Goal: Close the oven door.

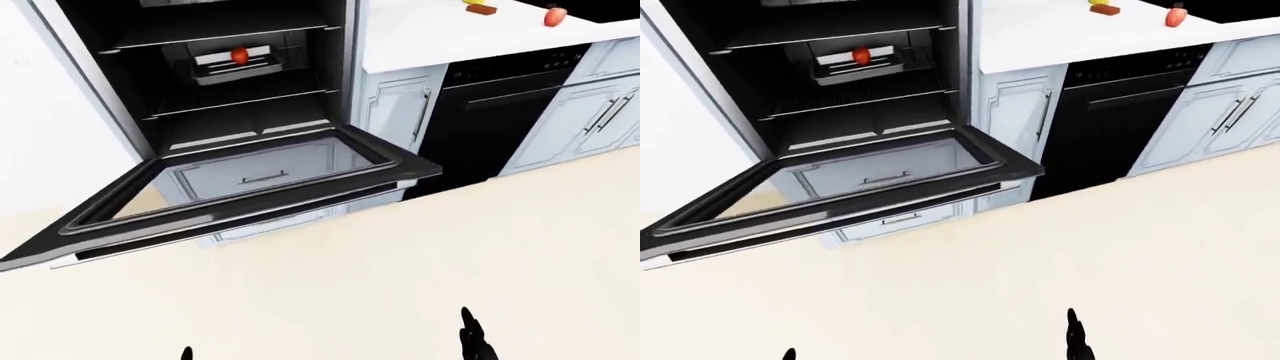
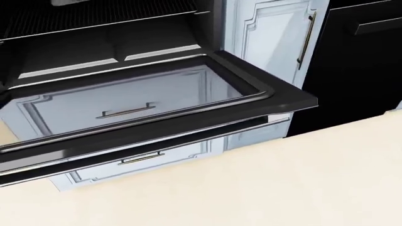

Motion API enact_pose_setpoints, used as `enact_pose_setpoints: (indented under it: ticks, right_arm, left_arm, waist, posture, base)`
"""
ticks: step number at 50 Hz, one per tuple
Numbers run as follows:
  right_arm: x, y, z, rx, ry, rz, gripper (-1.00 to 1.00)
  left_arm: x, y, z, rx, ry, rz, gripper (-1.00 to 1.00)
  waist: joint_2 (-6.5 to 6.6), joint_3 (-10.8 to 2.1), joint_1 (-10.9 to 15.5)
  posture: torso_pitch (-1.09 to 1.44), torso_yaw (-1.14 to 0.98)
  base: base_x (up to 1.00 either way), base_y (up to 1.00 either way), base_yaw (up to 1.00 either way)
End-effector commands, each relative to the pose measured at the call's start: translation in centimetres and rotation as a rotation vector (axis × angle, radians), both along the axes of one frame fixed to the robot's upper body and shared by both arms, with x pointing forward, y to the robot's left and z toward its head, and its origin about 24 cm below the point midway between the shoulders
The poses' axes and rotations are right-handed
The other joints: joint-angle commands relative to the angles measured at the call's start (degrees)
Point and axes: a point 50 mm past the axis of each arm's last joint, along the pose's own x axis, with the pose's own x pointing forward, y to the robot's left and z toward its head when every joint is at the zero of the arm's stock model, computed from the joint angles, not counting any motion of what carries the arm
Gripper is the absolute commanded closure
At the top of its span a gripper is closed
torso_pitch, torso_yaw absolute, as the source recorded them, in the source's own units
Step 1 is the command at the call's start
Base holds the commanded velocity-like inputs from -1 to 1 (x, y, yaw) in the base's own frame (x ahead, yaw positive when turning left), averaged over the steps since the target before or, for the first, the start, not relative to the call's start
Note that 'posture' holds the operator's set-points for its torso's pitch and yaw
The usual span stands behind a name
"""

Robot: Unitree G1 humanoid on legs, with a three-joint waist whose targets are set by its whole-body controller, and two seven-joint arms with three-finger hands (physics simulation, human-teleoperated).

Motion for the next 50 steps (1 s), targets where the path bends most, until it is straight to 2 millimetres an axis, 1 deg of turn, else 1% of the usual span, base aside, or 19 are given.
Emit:
enact_pose_setpoints:
  ticks: [1,8,10,11,12,16,21,23,24,25,27,33,37,39,41,42,44,46,50]
  right_arm:
    - [0.71,-1.35,0.96,-0.043,-0.061,-0.029,-1.00]
    - [0.68,-1.35,0.96,-0.043,-0.062,-0.028,-1.00]
    - [0.70,-1.37,0.97,-0.044,-0.062,-0.028,-1.00]
    - [0.72,-1.34,0.97,-0.044,-0.062,-0.028,-1.00]
    - [0.73,-1.33,0.97,-0.043,-0.062,-0.028,-1.00]
    - [0.64,-1.35,0.94,-0.044,-0.060,-0.028,-1.00]
    - [0.73,-1.33,0.96,-0.044,-0.062,-0.027,-1.00]
    - [0.74,-1.36,0.97,-0.044,-0.062,-0.027,-1.00]
    - [0.76,-1.37,0.98,-0.043,-0.062,-0.027,-1.00]
    - [0.78,-1.38,0.99,-0.044,-0.063,-0.027,-1.00]
    - [0.81,-1.36,0.99,-0.043,-0.063,-0.027,-1.00]
    - [0.85,-1.36,1.01,-0.043,-0.064,-0.028,-1.00]
    - [0.81,-1.35,0.99,-0.043,-0.063,-0.028,-1.00]
    - [0.82,-1.35,0.99,-0.043,-0.064,-0.029,-1.00]
    - [0.78,-1.32,0.98,-0.043,-0.063,-0.029,-1.00]
    - [0.74,-1.32,0.96,-0.043,-0.062,-0.028,-1.00]
    - [0.76,-1.32,0.97,-0.043,-0.063,-0.028,-1.00]
    - [0.80,-1.34,0.99,-0.043,-0.064,-0.028,-1.00]
    - [0.76,-1.34,0.98,-0.044,-0.063,-0.028,-1.00]
  left_arm:
    - [0.52,0.02,0.31,0.012,-0.034,-0.017,-1.00]
    - [0.49,0.05,0.32,0.012,-0.035,-0.016,-1.00]
    - [0.52,0.07,0.32,0.012,-0.035,-0.016,-1.00]
    - [0.50,0.05,0.32,0.012,-0.035,-0.017,-1.00]
    - [0.50,0.04,0.32,0.012,-0.034,-0.017,-1.00]
    - [0.51,0.07,0.32,0.012,-0.035,-0.016,-1.00]
    - [0.55,0.04,0.32,0.011,-0.035,-0.017,-1.00]
    - [0.56,0.04,0.33,0.011,-0.036,-0.016,-1.00]
    - [0.57,0.04,0.33,0.011,-0.036,-0.016,-1.00]
    - [0.59,0.03,0.33,0.011,-0.036,-0.017,-1.00]
    - [0.64,0.06,0.34,0.011,-0.036,-0.017,-1.00]
    - [0.61,-0.03,0.33,0.011,-0.038,-0.017,-1.00]
    - [0.54,0.01,0.32,0.011,-0.036,-0.017,-1.00]
    - [0.56,0.05,0.33,0.011,-0.036,-0.017,-1.00]
    - [0.57,0.07,0.33,0.011,-0.036,-0.017,-1.00]
    - [0.56,0.08,0.33,0.011,-0.036,-0.018,-1.00]
    - [0.53,0.11,0.34,0.012,-0.035,-0.018,-1.00]
    - [0.54,0.11,0.34,0.012,-0.035,-0.017,-1.00]
    - [0.54,0.07,0.33,0.012,-0.035,-0.017,-1.00]
  waist:
    - [-0.68,-0.36,-0.2]
    - [-4.72,-0.12,-0.5]
    - [-6.98,-0.30,-0.5]
    - [-8.81,-0.88,-0.7]
    - [-6.05,-0.29,-1.2]
    - [-6.30,-0.67,-1.3]
    - [-3.38,-0.02,-1.0]
    - [-1.23,-0.09,-1.0]
    - [0.29,-0.27,-0.9]
    - [2.56,-0.96,-0.7]
    - [0.79,-0.57,-0.3]
    - [-1.60,-0.18,-0.3]
    - [-3.99,-0.09,-0.5]
    - [-5.79,-0.10,-0.5]
    - [-8.86,-0.91,-0.8]
    - [-6.06,-0.30,-1.3]
    - [-6.65,-0.35,-1.3]
    - [-6.33,-0.70,-1.3]
    - [-4.17,-0.09,-1.0]
  posture:
    - [0.00,0.00]
    - [0.00,0.00]
    - [0.00,0.00]
    - [0.00,0.00]
    - [0.00,0.00]
    - [0.00,0.00]
    - [0.00,0.00]
    - [0.00,0.00]
    - [0.00,0.00]
    - [0.00,0.00]
    - [0.00,0.00]
    - [0.00,0.00]
    - [0.00,0.00]
    - [0.00,0.00]
    - [0.00,0.00]
    - [0.00,0.00]
    - [0.00,0.00]
    - [0.00,0.00]
    - [0.00,0.00]
  base:
    - [0.00,0.20,0.00]
    - [0.00,0.19,0.00]
    - [0.00,0.20,0.00]
    - [0.00,0.20,0.00]
    - [0.00,0.19,0.00]
    - [0.00,0.20,0.00]
    - [0.00,0.20,0.00]
    - [0.00,0.20,0.00]
    - [0.00,0.20,0.00]
    - [0.00,0.20,0.00]
    - [0.00,0.20,0.00]
    - [0.00,0.19,0.00]
    - [0.00,0.20,0.00]
    - [0.00,0.20,0.00]
    - [0.00,0.19,0.00]
    - [0.00,0.20,0.00]
    - [0.00,0.20,0.00]
    - [0.00,0.20,0.00]
    - [0.00,0.20,0.00]
